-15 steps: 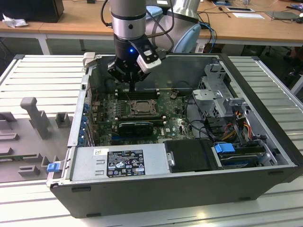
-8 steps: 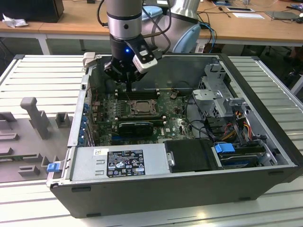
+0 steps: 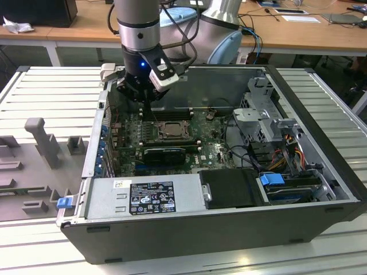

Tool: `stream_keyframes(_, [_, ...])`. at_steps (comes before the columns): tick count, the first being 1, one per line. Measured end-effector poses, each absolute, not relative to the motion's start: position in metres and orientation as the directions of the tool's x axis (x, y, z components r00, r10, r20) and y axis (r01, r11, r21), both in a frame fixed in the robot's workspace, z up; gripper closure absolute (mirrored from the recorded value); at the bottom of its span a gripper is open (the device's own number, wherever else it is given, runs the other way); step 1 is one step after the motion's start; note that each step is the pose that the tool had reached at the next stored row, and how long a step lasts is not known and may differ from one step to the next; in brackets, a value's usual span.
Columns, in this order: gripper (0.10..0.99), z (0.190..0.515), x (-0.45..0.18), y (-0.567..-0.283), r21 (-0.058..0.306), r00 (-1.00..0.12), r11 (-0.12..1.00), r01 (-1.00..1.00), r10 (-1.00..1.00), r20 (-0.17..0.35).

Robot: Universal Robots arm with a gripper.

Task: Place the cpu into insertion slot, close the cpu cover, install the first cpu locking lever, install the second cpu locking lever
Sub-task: 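Install the first cpu locking lever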

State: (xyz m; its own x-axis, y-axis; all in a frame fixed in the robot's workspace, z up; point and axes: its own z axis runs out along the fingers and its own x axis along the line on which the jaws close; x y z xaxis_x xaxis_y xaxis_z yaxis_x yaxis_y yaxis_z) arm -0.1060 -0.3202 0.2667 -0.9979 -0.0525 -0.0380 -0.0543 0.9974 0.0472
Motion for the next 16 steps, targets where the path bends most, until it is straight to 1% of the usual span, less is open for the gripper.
stream_keyframes(5, [0.98,0.263,-0.112,-0.318,0.048,-0.998,0.997,-0.055,-0.053,-0.038])
stream_keyframes(12, [0.98,0.257,-0.116,-0.297,0.049,-0.998,0.997,-0.054,-0.053,-0.038])
stream_keyframes(16, [0.98,0.256,-0.115,-0.29,0.049,-0.998,0.997,-0.054,-0.053,-0.038])
